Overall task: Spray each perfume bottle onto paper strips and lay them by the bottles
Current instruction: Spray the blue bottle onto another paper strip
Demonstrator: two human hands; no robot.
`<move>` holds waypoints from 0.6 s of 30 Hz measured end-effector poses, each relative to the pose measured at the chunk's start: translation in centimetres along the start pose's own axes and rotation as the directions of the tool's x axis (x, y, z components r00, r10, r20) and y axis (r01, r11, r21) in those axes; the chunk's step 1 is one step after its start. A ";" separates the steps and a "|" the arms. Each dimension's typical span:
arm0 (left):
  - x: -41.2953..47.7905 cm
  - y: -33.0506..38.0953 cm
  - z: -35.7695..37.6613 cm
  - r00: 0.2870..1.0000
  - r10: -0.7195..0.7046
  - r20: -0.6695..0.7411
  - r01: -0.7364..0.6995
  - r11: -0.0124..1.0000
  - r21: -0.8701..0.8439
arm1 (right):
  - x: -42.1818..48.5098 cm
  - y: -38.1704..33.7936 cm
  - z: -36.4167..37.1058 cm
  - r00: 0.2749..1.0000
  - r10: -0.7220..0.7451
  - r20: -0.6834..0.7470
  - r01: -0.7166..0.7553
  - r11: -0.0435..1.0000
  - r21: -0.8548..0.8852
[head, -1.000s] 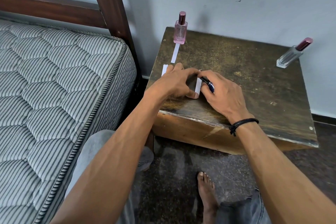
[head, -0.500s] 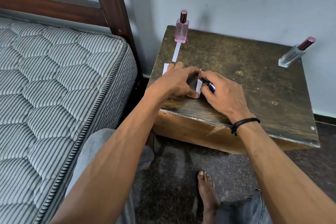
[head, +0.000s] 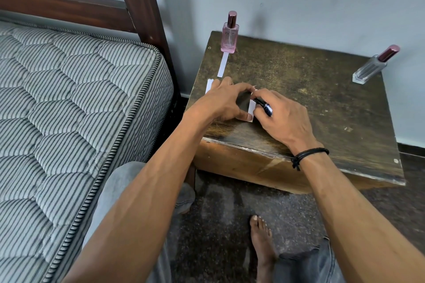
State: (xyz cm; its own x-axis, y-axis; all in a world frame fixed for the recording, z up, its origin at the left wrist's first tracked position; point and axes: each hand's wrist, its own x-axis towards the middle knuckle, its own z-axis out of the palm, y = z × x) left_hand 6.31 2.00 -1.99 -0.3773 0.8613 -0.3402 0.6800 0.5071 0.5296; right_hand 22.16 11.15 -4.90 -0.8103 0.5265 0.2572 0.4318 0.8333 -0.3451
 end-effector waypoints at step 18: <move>0.0 0.0 0.1 1.000 0.006 -0.011 -0.006 1.000 -0.017 | 0.0 0.2 0.2 1.000 -0.017 0.008 0.018 0.999 -0.049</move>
State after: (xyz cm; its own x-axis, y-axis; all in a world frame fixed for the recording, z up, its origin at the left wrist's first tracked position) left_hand 6.33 2.00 -2.07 -0.3806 0.8645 -0.3284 0.6712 0.5025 0.5450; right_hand 22.13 11.33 -5.18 -0.8208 0.5105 0.2563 0.4363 0.8499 -0.2956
